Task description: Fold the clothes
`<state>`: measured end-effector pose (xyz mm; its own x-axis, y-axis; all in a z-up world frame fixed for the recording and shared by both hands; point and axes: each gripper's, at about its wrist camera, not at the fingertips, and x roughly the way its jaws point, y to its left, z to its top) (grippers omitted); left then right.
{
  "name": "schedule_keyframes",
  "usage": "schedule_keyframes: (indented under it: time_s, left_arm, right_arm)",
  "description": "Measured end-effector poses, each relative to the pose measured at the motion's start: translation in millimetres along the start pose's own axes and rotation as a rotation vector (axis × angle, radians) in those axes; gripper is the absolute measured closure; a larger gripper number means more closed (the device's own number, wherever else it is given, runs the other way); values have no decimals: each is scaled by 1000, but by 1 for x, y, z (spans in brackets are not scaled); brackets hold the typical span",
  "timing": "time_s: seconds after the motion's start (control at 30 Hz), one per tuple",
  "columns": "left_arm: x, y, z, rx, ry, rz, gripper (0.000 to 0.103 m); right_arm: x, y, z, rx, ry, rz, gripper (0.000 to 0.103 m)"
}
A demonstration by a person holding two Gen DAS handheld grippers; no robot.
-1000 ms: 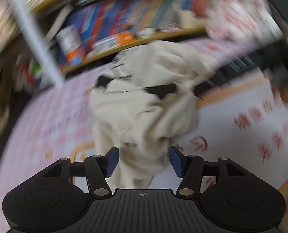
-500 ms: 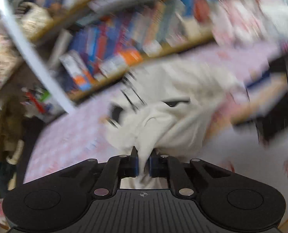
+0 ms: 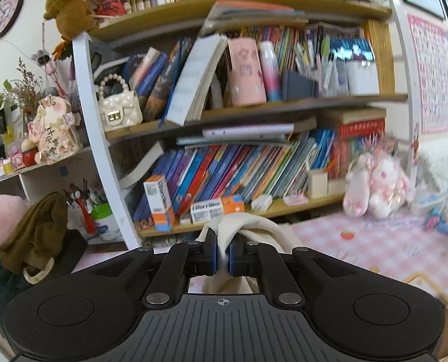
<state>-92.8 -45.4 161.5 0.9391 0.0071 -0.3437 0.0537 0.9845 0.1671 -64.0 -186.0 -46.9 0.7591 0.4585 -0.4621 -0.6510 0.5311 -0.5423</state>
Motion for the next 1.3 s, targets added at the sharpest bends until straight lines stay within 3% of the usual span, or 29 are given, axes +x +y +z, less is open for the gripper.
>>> schedule_keyframes:
  time_s: [0.03, 0.1, 0.13, 0.17, 0.3, 0.4, 0.57, 0.77, 0.83, 0.9, 0.97, 1.03, 1.07, 1.2, 1.3]
  left_arm:
    - [-2, 4, 0, -13, 1, 15, 96]
    - [-5, 13, -1, -38, 4, 46, 96]
    - [-7, 18, -2, -50, 6, 61, 96]
    - [-9, 22, -2, -63, 7, 77, 96]
    - [-18, 48, -9, -150, 19, 155, 97]
    - [-39, 63, -4, -189, -50, 199, 97]
    - [-95, 75, 27, -245, -369, 158, 97]
    - [-153, 79, 79, -258, -728, 135, 97]
    - [-164, 78, 92, -250, -817, 110, 97]
    - [-162, 78, 101, -250, -831, 73, 97]
    - [-141, 79, 103, -248, -775, 49, 97]
    - [-99, 84, 95, -275, -630, 31, 97]
    - [-68, 88, 84, -288, -516, 23, 97]
    - [62, 94, 21, -300, -22, -7, 97]
    - [138, 75, -39, -229, 229, -33, 91]
  right_arm:
    - [4, 3, -3, -11, 12, -5, 27]
    - [12, 3, -7, -19, 30, -30, 43]
    - [13, 1, -9, -15, 35, -36, 71]
    - [12, -2, -10, -9, 39, -40, 92]
    - [-14, -34, -11, 97, -36, -47, 94]
    - [-55, -73, 0, 162, -158, -95, 95]
    - [-143, -142, 51, 236, -477, -260, 95]
    - [-251, -180, 99, 172, -984, -372, 95]
    - [-272, -192, 107, 176, -1082, -377, 95]
    - [-280, -208, 111, 214, -1117, -365, 95]
    - [-276, -224, 110, 280, -1097, -334, 95]
    - [-259, -238, 108, 357, -995, -265, 95]
    - [-244, -244, 106, 411, -912, -207, 95]
    - [-145, -249, 80, 604, -441, -41, 94]
    - [-47, -225, 35, 646, -81, -34, 95]
